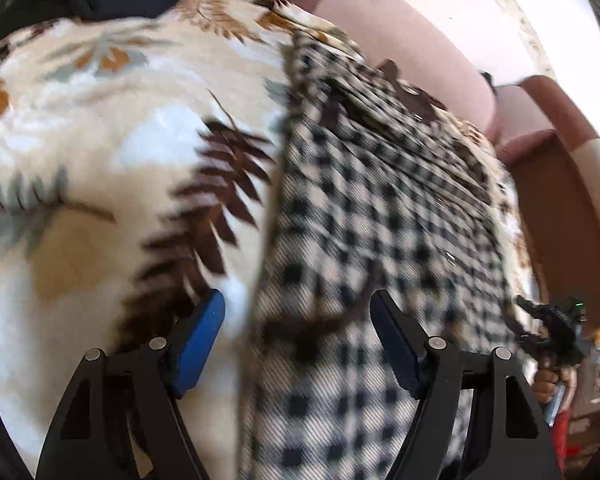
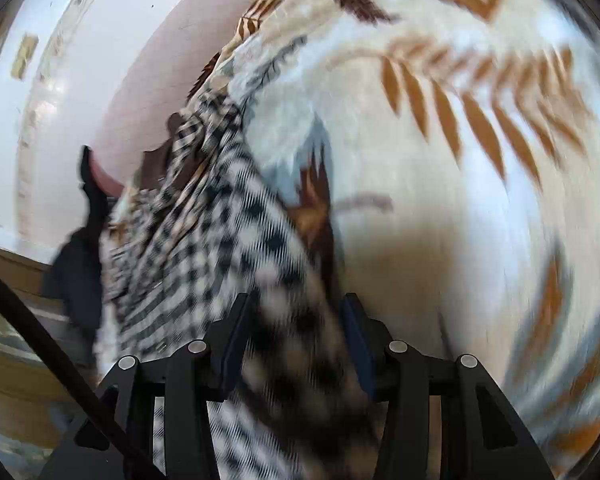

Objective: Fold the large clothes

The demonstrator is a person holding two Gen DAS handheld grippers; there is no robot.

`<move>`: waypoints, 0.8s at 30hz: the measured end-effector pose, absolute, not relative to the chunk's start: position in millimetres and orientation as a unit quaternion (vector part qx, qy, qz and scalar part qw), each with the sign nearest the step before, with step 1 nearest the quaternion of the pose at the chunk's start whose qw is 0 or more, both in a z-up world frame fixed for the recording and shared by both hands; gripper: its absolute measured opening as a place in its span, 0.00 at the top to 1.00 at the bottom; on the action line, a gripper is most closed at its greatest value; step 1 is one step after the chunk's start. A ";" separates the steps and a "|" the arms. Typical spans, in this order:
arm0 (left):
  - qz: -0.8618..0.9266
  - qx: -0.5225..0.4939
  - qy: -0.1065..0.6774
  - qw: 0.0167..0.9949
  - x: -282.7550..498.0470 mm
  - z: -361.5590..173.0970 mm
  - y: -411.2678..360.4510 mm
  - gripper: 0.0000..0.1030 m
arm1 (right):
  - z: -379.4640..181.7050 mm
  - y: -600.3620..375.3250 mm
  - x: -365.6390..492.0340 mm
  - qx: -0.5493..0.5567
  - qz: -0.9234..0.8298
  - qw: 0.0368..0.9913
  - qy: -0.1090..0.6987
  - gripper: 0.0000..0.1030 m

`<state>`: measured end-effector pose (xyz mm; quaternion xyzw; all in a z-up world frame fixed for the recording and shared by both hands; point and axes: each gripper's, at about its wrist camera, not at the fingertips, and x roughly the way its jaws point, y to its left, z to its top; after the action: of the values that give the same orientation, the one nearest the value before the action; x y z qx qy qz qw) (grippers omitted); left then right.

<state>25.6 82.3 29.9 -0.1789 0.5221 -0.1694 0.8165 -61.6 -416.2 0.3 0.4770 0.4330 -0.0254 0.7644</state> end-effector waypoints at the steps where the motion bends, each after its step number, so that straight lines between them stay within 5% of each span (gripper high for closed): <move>1: -0.173 -0.181 0.521 0.816 21.3 29.3 81.1 0.31 | -5.2 -415.2 -68.9 0.500 -0.007 0.752 0.430 0.51; 8: -0.210 -0.208 0.519 0.803 -20.1 23.2 79.6 0.49 | -23.1 -384.1 -107.0 0.541 0.083 0.721 0.424 0.55; 16: -0.220 -0.224 0.507 0.803 -56.8 20.9 81.6 0.50 | -33.3 -359.4 -149.7 0.546 0.127 0.714 0.420 0.55; 19: -0.210 -0.217 0.500 0.812 -63.2 20.7 77.4 0.50 | -37.2 -348.6 -164.7 0.534 0.138 0.717 0.426 0.58; 24: -0.202 -0.230 0.492 0.815 -64.7 21.8 71.2 0.31 | -34.9 -333.5 -173.7 0.508 0.134 0.737 0.424 0.58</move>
<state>-64.7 71.2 21.8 -0.2300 0.4925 -0.2019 0.8148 -173.7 -333.5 -34.9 0.5085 0.4242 0.1344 0.7372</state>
